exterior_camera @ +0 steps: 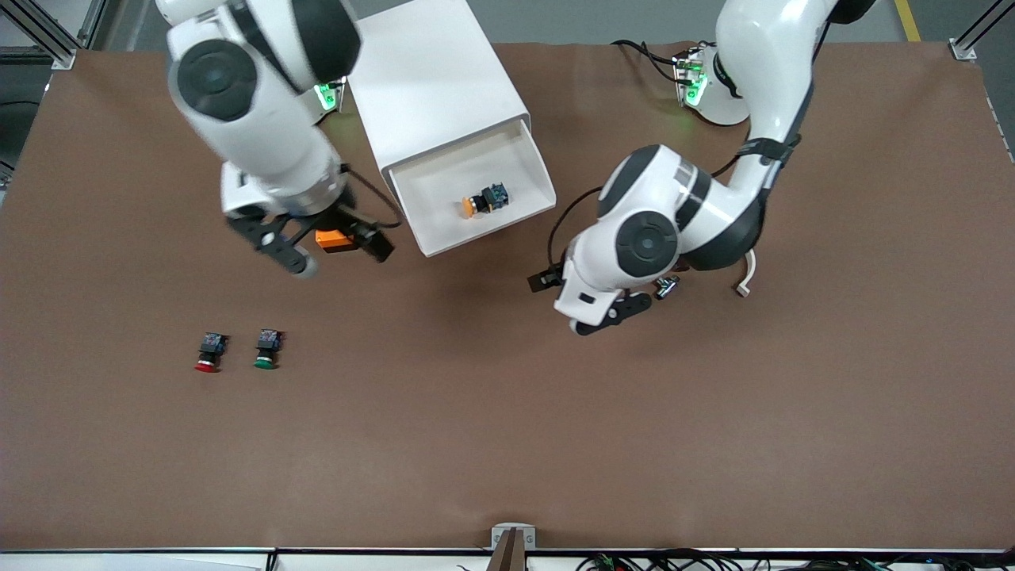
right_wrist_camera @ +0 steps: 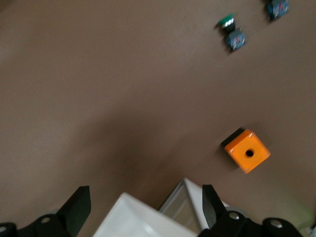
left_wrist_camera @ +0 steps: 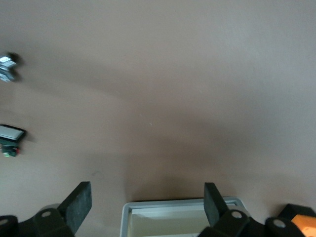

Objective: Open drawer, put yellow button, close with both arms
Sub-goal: 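Push the drawer shut with the left gripper while the right gripper withdraws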

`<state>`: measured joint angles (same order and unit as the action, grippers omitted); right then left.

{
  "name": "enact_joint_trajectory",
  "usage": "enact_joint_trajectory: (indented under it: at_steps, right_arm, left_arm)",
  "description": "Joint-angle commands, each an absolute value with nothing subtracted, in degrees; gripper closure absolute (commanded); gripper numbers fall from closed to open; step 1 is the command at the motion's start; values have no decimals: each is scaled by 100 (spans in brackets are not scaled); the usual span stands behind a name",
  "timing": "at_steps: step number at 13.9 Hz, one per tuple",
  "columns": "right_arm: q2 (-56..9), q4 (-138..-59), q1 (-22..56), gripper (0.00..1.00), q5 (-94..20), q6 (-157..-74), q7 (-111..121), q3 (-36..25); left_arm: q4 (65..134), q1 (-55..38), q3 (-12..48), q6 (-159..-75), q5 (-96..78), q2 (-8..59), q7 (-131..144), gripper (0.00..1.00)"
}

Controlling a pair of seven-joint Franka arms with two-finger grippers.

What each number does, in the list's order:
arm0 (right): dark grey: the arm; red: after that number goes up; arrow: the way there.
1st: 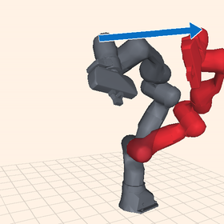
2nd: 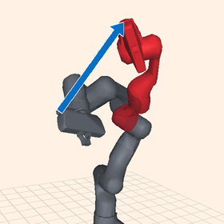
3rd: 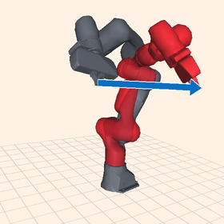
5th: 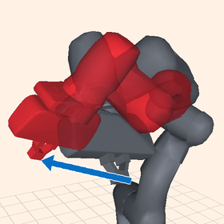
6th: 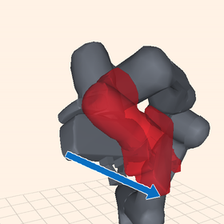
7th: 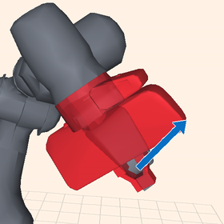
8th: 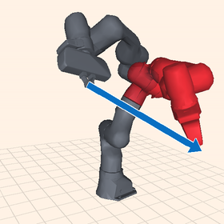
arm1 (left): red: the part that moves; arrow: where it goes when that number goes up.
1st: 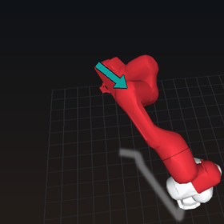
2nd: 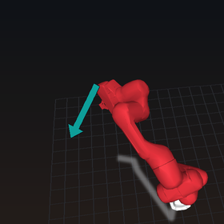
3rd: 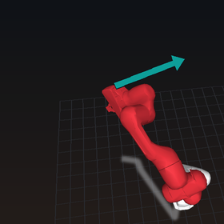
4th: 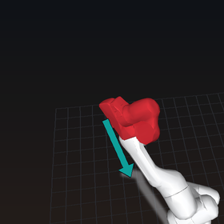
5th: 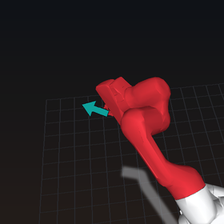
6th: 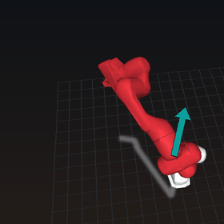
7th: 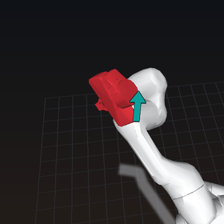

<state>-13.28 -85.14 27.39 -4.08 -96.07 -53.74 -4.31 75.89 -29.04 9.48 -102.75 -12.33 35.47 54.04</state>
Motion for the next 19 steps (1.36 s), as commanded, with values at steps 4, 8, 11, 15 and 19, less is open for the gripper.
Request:
enact_joint_trajectory:
  at_steps: [4, 8, 11, 15, 19]
  right_arm:
    - [-1134, -8411, 1154, 0, -370, -8790, -1732, -316]
    - [-1116, -8385, 195, 0, -343, -8579, -159, -316]
    - [-1116, -8385, 27, 0, -247, -8543, 18, -334]
    - [-1125, -8095, -88, 0, 35, -8543, 0, -387]
    - [-1125, -8086, -97, 0, -61, -8534, -26, -387]
  left_arm:
    - [7883, -3628, 941, -10397, -1151, 3551, 5773, 0]
    - [7901, -4121, 949, -10397, -1169, 3551, 6379, 0]
    - [7971, -4385, 1010, -10397, -1213, 3542, 6819, 0]
    - [8156, -4447, 1475, -10397, -1213, 3542, 7487, 0]
    - [8244, -4447, 1801, -10345, -1213, 3525, 7997, 0]
